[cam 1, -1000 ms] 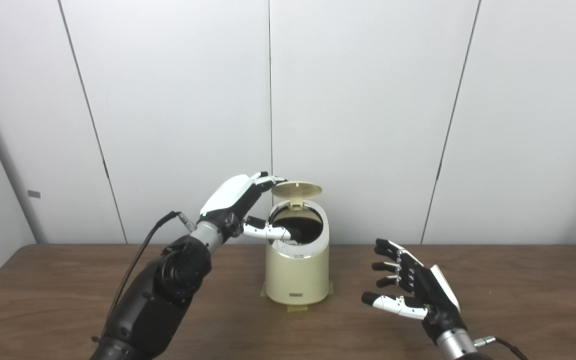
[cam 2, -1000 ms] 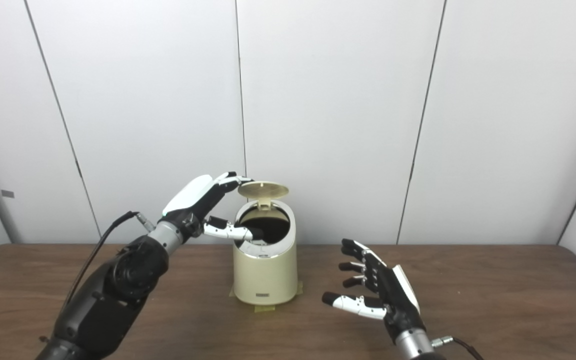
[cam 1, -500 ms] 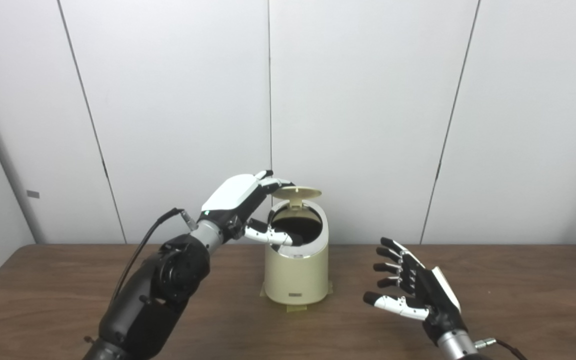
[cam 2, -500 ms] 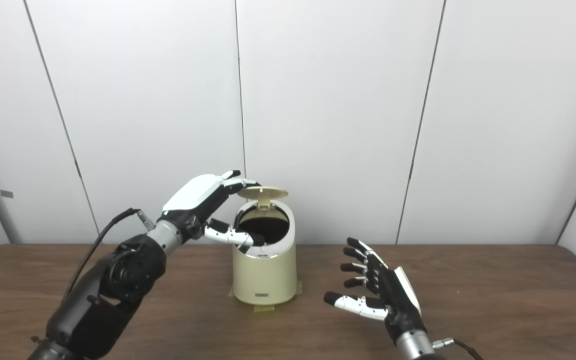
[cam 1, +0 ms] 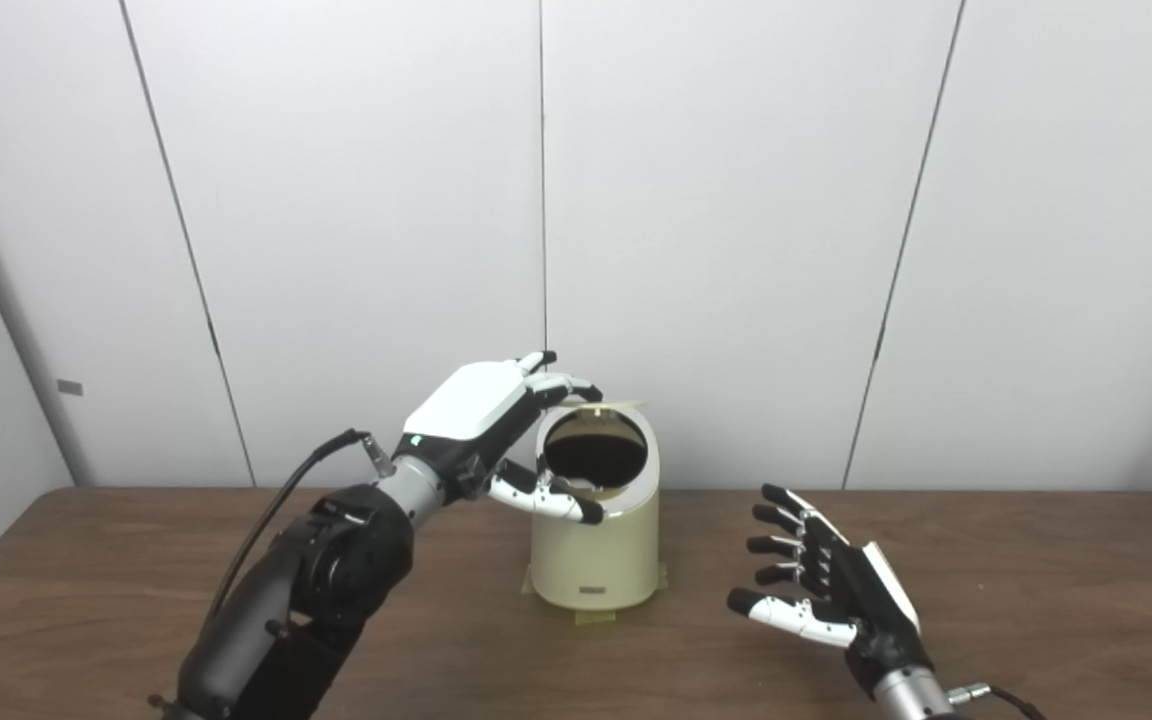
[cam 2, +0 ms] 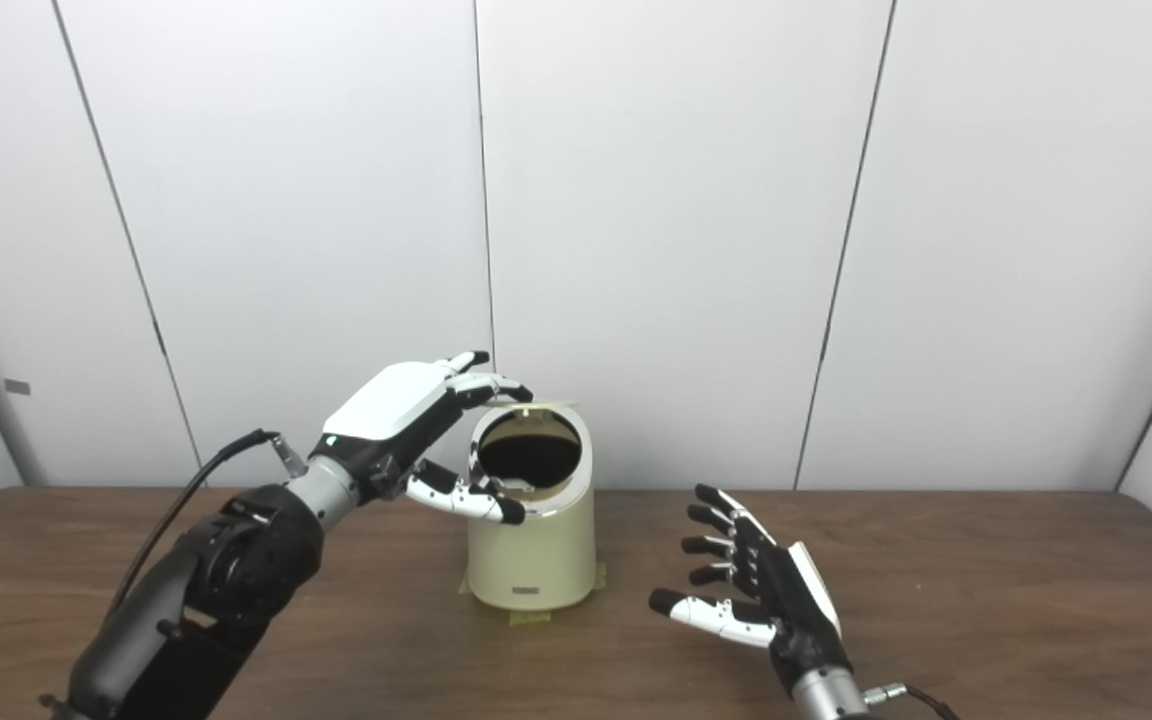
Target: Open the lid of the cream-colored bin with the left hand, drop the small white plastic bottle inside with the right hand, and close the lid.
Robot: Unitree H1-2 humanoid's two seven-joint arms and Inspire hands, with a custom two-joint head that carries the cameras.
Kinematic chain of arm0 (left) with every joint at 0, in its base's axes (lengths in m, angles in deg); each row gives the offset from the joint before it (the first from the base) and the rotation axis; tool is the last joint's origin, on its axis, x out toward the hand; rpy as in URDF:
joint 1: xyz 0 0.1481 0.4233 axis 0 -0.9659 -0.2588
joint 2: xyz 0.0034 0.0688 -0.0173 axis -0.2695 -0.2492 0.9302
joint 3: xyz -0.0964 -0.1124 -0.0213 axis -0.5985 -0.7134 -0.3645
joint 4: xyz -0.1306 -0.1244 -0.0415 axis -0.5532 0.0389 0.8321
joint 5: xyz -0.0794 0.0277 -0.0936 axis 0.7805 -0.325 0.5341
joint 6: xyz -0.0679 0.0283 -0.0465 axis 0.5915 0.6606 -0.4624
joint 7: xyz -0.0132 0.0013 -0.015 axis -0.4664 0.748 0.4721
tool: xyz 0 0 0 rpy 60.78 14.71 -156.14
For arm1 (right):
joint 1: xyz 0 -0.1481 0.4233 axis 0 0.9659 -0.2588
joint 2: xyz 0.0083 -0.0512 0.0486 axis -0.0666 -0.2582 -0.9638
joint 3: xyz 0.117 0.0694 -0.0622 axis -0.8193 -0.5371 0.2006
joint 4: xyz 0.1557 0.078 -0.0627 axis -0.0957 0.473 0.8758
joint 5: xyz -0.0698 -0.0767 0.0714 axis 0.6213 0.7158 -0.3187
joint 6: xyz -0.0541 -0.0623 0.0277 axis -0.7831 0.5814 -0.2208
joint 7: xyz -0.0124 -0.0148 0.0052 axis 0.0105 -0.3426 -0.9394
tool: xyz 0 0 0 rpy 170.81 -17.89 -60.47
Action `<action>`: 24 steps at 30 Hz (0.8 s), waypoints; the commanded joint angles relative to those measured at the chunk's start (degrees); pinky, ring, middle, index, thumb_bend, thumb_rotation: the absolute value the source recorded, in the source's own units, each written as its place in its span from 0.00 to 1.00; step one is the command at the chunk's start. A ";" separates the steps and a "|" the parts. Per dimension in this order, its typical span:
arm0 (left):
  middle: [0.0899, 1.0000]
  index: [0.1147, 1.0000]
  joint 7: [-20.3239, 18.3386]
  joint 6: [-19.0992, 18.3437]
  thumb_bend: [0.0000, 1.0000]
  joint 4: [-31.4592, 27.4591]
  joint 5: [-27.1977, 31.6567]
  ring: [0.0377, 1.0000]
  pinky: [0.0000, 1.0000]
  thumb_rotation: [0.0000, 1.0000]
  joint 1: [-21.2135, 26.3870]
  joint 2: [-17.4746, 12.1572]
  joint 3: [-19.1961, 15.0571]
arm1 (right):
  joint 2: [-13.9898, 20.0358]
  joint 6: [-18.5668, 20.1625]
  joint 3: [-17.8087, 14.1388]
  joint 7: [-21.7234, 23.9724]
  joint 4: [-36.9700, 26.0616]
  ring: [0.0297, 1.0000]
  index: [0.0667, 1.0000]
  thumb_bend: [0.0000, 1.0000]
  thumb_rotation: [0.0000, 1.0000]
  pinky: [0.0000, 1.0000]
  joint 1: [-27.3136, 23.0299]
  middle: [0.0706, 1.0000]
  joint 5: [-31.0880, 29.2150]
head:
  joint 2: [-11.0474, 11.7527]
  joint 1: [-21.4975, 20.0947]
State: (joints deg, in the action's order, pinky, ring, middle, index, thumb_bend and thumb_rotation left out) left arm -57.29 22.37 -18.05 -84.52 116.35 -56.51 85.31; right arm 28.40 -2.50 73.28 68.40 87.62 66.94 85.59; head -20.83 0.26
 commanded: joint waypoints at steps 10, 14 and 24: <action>0.84 0.82 0.24 3.43 0.96 -3.10 -3.01 1.00 1.00 0.46 1.60 -1.79 -0.22 | -0.24 -1.34 -0.23 -1.35 -2.35 0.75 0.87 0.82 0.32 0.61 -2.80 0.83 1.46 | -0.23 -0.35; 0.85 0.83 -0.37 3.91 0.95 -3.12 -3.48 1.00 1.00 0.45 1.34 -2.09 0.10 | -0.27 -1.55 -0.16 -1.69 -2.17 0.75 0.86 0.82 0.33 0.62 -2.72 0.83 2.07 | -0.38 -0.54; 0.84 0.82 -2.45 3.91 0.97 -4.55 -5.86 0.99 1.00 0.47 0.18 -3.16 0.66 | -0.61 -0.36 -0.11 -1.34 -3.27 0.76 0.86 0.84 0.34 0.61 -2.29 0.83 1.53 | -0.70 -0.68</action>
State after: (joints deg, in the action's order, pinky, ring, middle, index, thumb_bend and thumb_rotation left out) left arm -60.09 26.23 -20.66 -89.64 114.85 -58.54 86.48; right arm 27.75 -2.35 73.35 67.32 86.78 66.92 87.50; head -21.53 -0.35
